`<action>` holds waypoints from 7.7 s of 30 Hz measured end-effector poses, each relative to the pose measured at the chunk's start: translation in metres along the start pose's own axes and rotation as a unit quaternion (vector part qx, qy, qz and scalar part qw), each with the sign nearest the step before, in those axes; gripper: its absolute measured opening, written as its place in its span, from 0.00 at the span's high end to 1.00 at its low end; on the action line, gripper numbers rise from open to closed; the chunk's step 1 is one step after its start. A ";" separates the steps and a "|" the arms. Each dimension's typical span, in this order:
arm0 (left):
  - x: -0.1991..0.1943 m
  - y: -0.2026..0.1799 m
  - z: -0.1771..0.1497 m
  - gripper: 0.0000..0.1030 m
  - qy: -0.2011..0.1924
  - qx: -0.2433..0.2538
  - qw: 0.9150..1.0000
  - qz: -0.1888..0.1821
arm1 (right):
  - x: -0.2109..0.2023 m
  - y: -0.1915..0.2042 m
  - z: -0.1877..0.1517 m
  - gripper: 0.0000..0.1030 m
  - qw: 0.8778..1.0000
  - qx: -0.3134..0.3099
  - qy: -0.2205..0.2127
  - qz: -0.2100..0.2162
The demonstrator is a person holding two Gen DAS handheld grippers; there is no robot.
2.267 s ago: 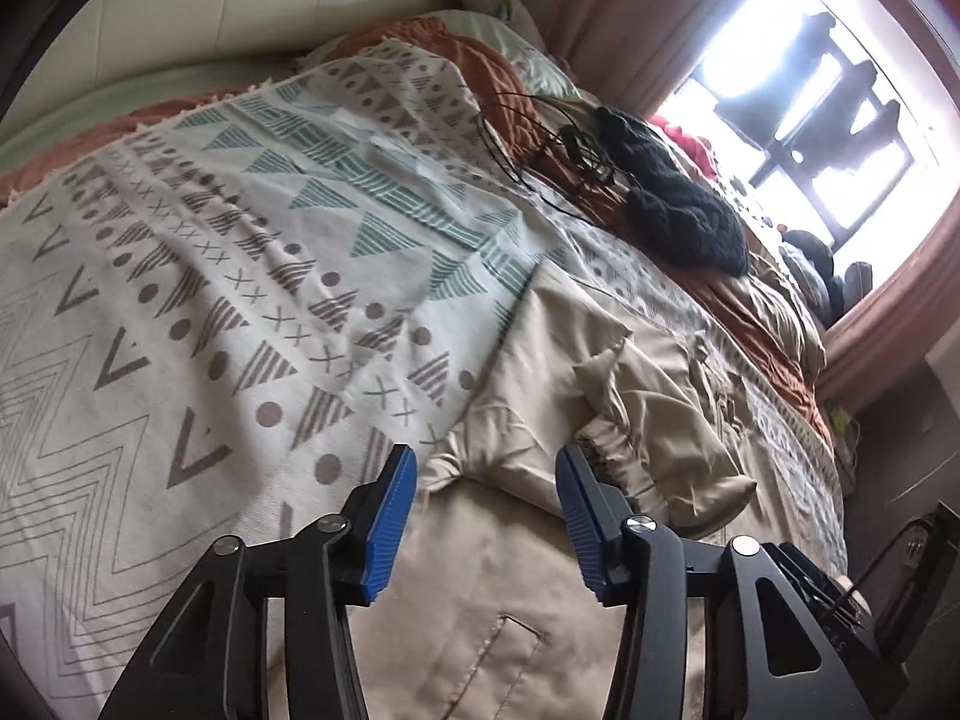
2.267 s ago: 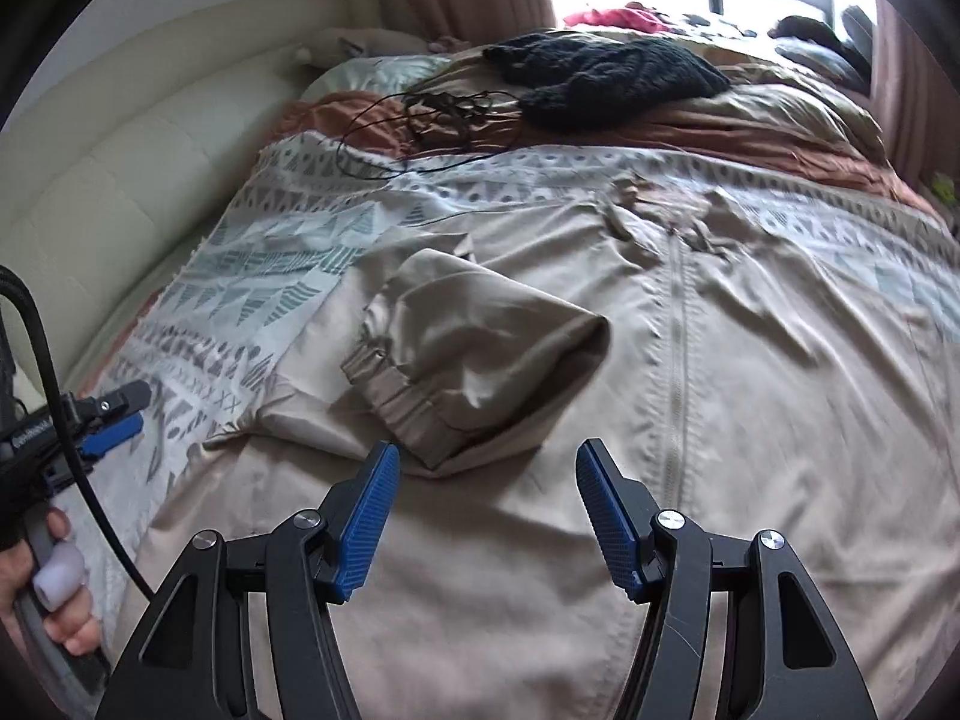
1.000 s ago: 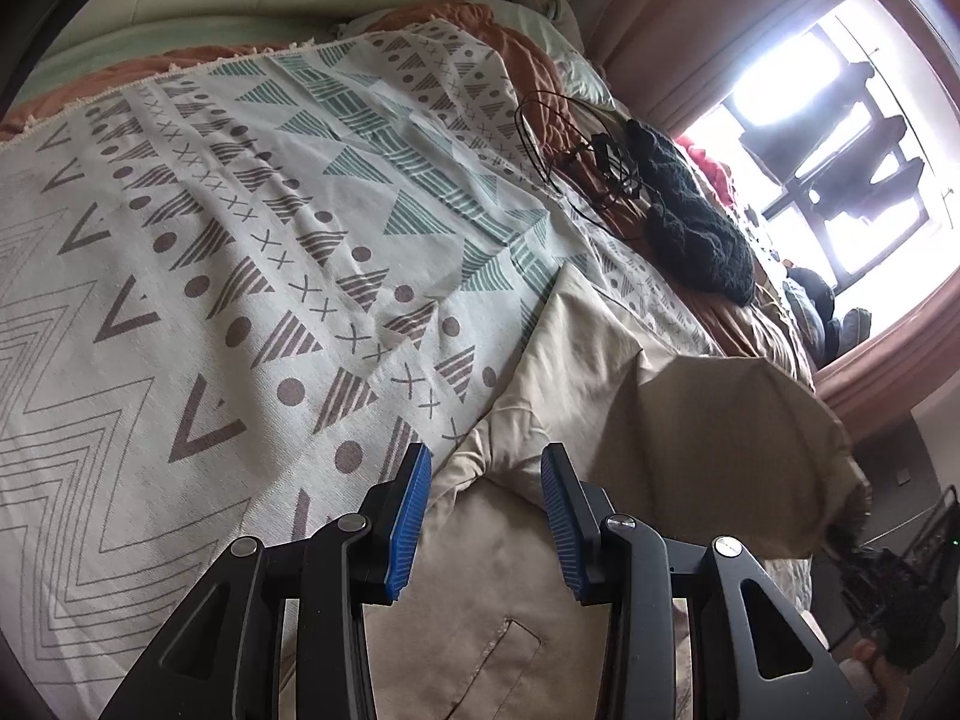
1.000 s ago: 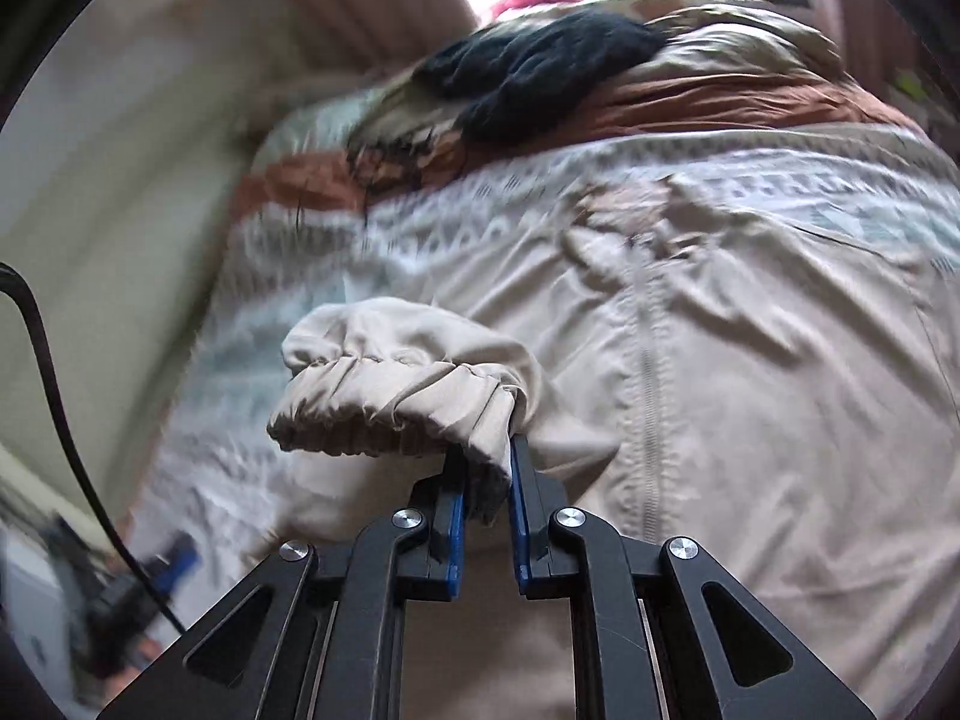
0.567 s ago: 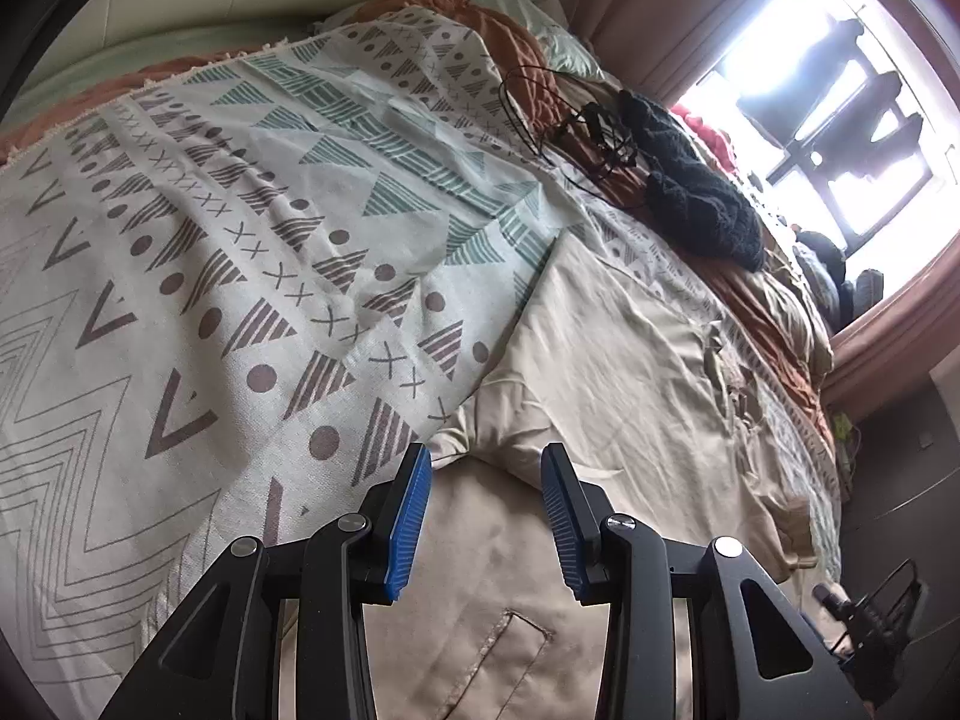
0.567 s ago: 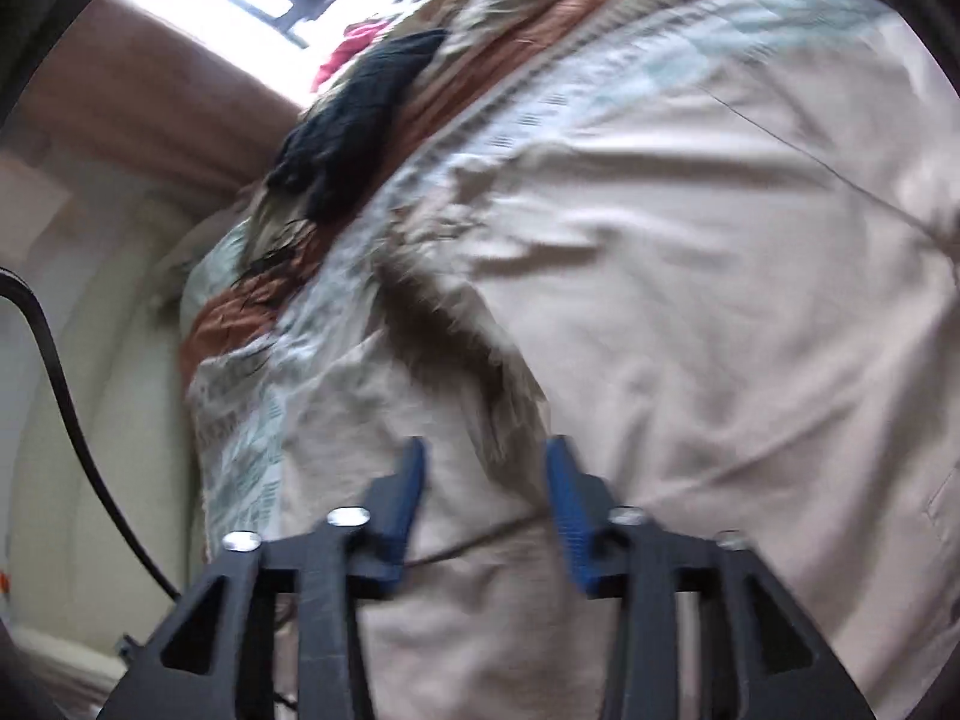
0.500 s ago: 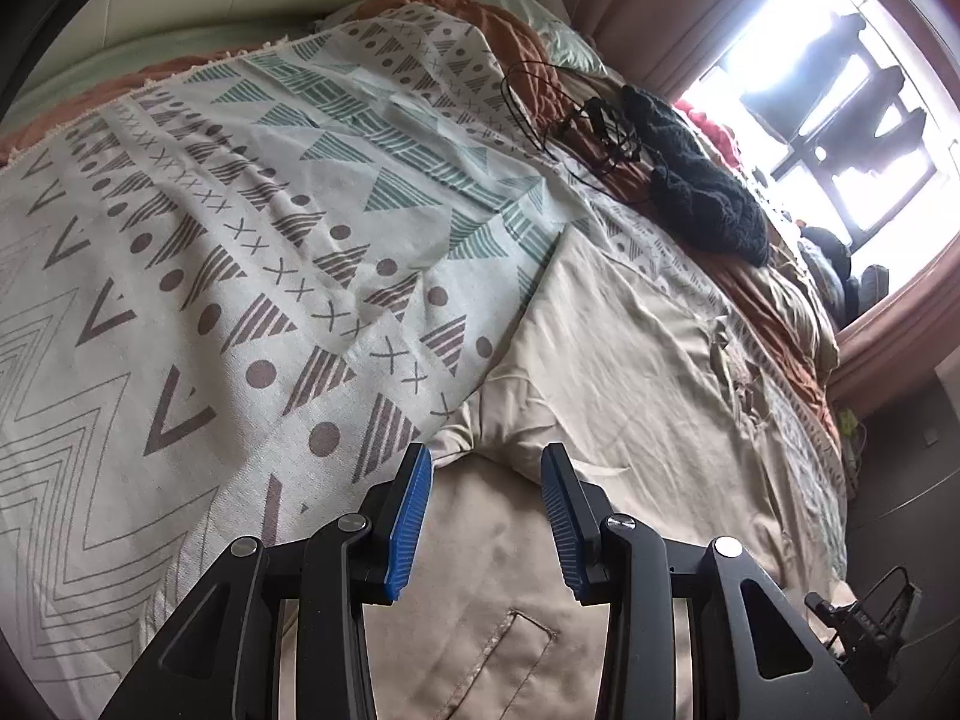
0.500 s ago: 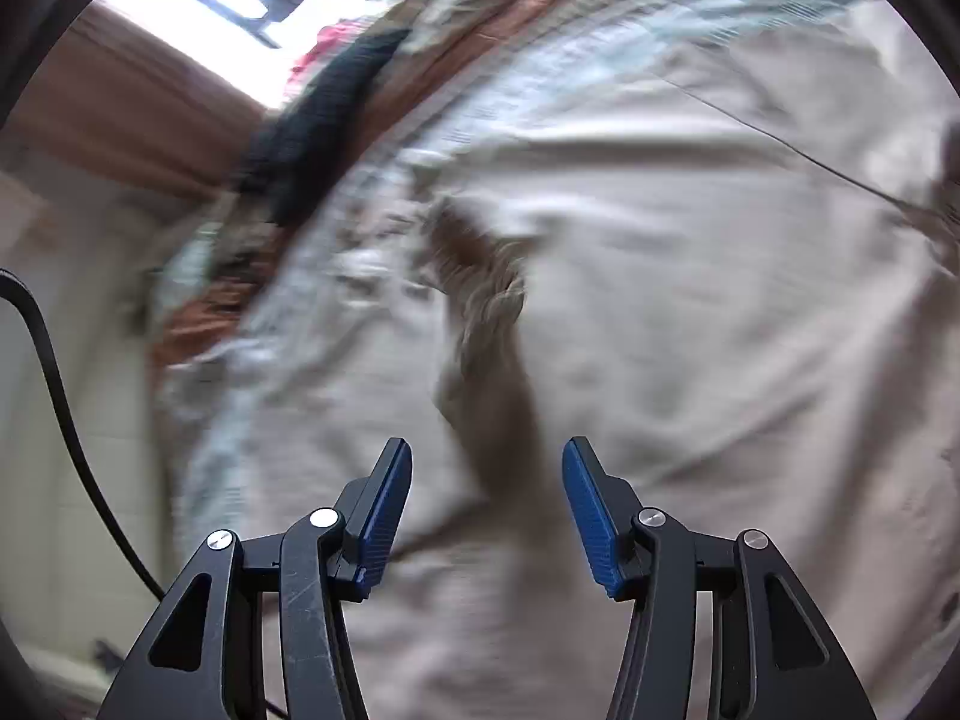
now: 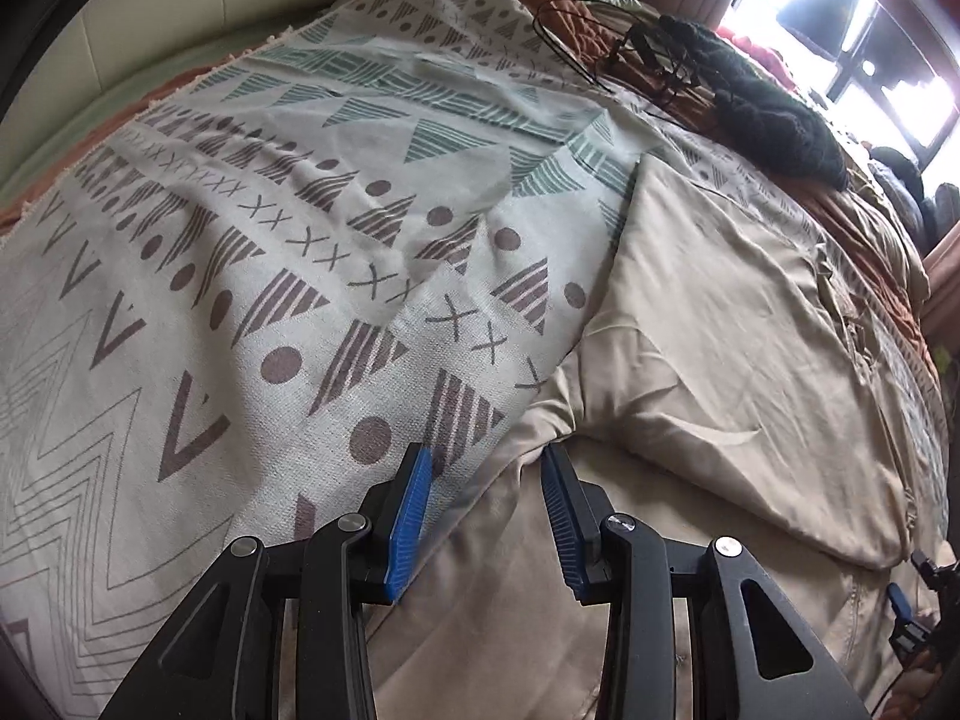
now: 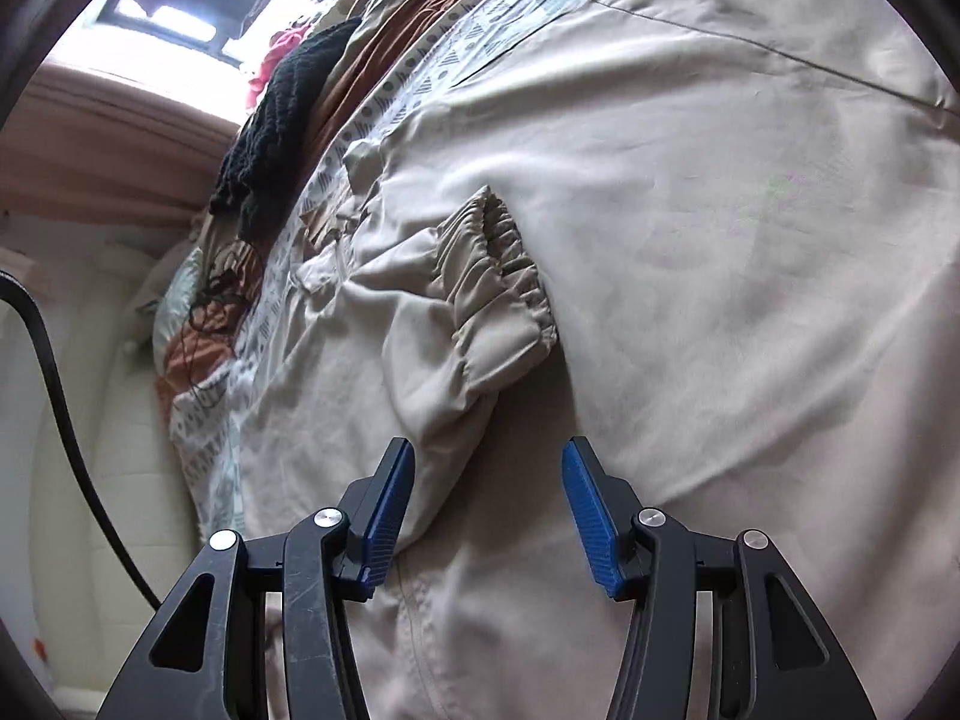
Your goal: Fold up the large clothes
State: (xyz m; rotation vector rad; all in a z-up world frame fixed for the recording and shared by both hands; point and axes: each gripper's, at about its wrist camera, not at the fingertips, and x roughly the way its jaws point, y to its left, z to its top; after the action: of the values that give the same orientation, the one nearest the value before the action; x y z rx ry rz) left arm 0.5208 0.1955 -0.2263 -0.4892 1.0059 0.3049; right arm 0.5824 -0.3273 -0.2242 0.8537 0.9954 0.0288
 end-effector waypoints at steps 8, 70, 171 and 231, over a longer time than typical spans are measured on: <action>0.011 -0.028 -0.002 0.61 -0.009 0.089 0.993 0.073 | 0.005 0.007 0.011 0.49 1.000 -0.013 -0.003 0.022; -0.150 -0.090 -0.041 0.36 -0.084 0.019 0.983 -0.163 | -0.276 -0.091 0.057 0.40 0.971 -0.063 -0.199 -0.115; -0.057 -0.174 -0.080 0.36 -0.053 0.112 0.989 -0.078 | -0.145 -0.237 0.156 0.95 0.964 0.194 -0.174 0.055; -0.100 -0.062 -0.033 0.36 -0.046 0.000 0.994 -0.094 | -0.064 0.080 -0.006 0.34 0.965 -0.261 0.018 0.016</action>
State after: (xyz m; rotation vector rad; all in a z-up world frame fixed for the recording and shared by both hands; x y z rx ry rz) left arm 0.4751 0.1234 -0.1392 -0.5620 0.8635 0.1575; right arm 0.5689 -0.2933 -0.1282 0.3856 0.9458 0.3225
